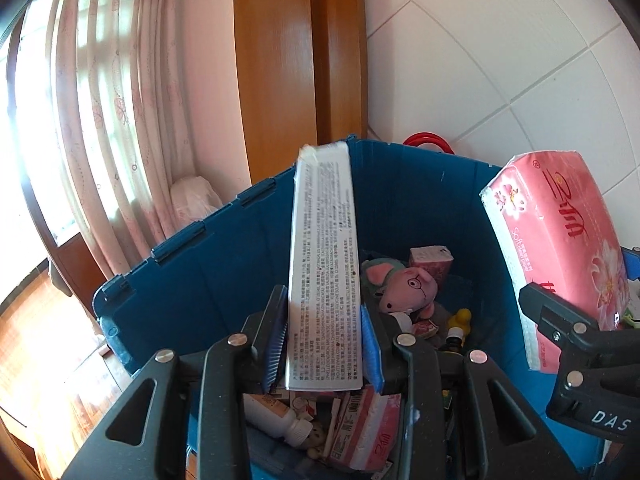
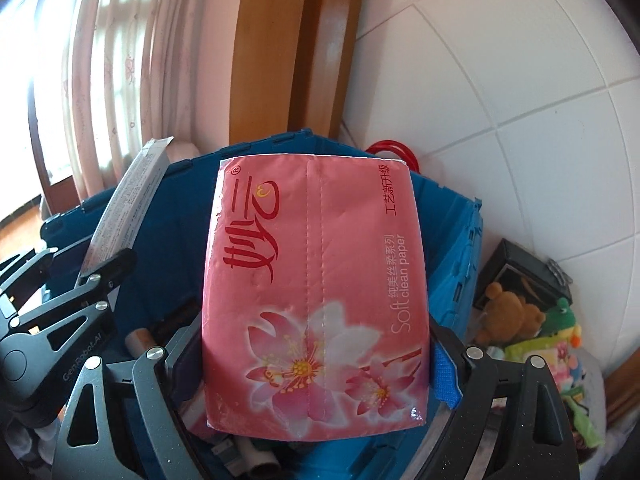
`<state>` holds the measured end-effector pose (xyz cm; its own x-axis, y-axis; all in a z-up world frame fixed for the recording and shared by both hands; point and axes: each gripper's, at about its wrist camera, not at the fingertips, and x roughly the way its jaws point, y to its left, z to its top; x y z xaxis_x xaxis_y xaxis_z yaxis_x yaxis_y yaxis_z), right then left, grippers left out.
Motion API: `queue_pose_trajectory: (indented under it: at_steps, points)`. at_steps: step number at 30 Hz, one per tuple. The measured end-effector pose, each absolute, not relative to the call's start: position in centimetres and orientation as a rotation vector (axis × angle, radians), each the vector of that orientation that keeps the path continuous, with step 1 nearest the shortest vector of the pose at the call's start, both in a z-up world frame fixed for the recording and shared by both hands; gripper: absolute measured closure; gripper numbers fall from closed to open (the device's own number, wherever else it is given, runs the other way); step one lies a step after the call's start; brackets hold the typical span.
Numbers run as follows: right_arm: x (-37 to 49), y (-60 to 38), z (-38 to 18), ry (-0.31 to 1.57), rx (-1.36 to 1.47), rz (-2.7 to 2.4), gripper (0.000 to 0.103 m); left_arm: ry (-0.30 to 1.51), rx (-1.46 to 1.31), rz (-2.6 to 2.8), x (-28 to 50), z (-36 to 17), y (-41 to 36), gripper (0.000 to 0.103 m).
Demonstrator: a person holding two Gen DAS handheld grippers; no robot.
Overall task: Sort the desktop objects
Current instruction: 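Carry both items over the blue crate and open both tools to drop them, then return both tools to the pile on the bed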
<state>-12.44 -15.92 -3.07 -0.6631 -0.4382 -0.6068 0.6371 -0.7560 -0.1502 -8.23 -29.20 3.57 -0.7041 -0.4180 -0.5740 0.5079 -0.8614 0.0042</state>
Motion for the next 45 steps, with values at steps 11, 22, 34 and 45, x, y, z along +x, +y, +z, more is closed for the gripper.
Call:
queue_pose_trajectory:
  at_steps: [11, 22, 34, 45]
  points:
    - [-13.1, -14.1, -2.6, 0.431, 0.700, -2.432, 0.002, 0.208, 0.727, -2.548, -6.4, 3.0, -29.2, 0.029]
    - [-10.0, -9.5, -1.4, 0.326, 0.596, -2.485, 0.000, 0.265, 0.627, -2.604, -4.0, 3.0, -28.3, 0.029]
    - [-9.9, 4.2, -2.9, 0.138, 0.620, -2.695, 0.000, 0.229, 0.480, -2.755, -2.9, 5.9, -20.4, 0.029]
    - [-13.4, 23.7, -8.6, 0.006, 0.910, -2.946, 0.000, 0.177, 0.572, -2.998, -6.9, 6.2, -4.8, 0.029]
